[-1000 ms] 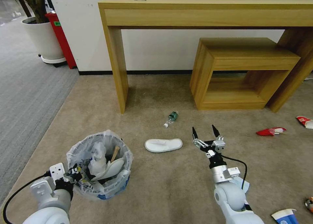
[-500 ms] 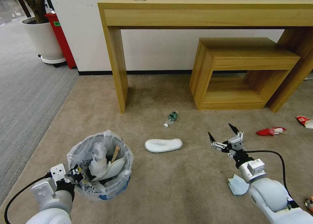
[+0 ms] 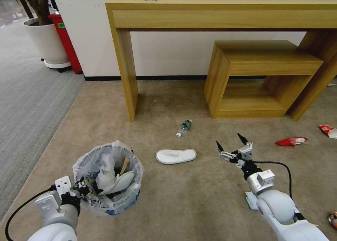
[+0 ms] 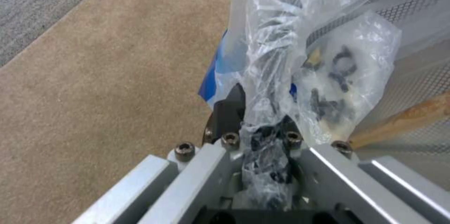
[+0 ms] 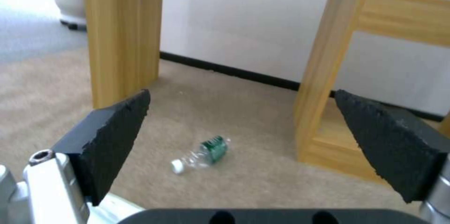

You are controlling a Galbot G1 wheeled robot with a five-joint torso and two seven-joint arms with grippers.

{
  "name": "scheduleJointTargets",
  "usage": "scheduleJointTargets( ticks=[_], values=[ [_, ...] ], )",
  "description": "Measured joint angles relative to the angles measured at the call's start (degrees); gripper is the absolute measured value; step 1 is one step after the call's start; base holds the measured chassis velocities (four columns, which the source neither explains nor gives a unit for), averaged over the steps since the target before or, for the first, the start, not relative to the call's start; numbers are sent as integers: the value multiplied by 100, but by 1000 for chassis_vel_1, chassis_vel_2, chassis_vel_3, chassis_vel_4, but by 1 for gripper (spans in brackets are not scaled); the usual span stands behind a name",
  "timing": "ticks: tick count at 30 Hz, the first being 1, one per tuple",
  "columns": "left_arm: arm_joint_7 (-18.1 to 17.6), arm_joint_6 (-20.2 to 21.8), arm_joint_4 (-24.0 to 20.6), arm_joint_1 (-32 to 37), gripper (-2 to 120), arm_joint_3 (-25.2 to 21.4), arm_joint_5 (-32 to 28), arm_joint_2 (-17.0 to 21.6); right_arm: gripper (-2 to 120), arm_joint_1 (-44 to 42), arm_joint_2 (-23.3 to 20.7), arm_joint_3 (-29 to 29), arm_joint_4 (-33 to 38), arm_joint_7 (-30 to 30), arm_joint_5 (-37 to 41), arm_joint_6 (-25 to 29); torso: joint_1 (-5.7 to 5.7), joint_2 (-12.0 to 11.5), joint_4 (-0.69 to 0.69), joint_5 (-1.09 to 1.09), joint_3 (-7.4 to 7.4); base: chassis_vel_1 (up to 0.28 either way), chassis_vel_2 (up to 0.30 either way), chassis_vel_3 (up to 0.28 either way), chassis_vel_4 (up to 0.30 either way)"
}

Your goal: Pick up the trash bin and place the garbage on the floor into it.

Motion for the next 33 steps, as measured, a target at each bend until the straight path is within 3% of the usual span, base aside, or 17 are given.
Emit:
scheduleJointTargets(
  ticks=[8, 18, 33],
  values=[
    [0, 10, -28, 29, 1, -40, 1, 47, 100, 212, 307, -208, -212, 70, 131, 24, 0, 0, 0, 0, 0, 0, 0, 0, 0],
    [1, 13, -75, 57, 1, -21, 3, 42, 100, 456, 1073, -441, -626, 116, 189, 411, 0, 0, 0, 1, 0, 0, 0, 0, 0],
    [42, 5, -121, 132, 1, 32, 67, -12, 100, 326, 1081, -369, -657, -20, 258, 481, 0, 0, 0, 1, 0, 0, 0, 0, 0]
  ],
)
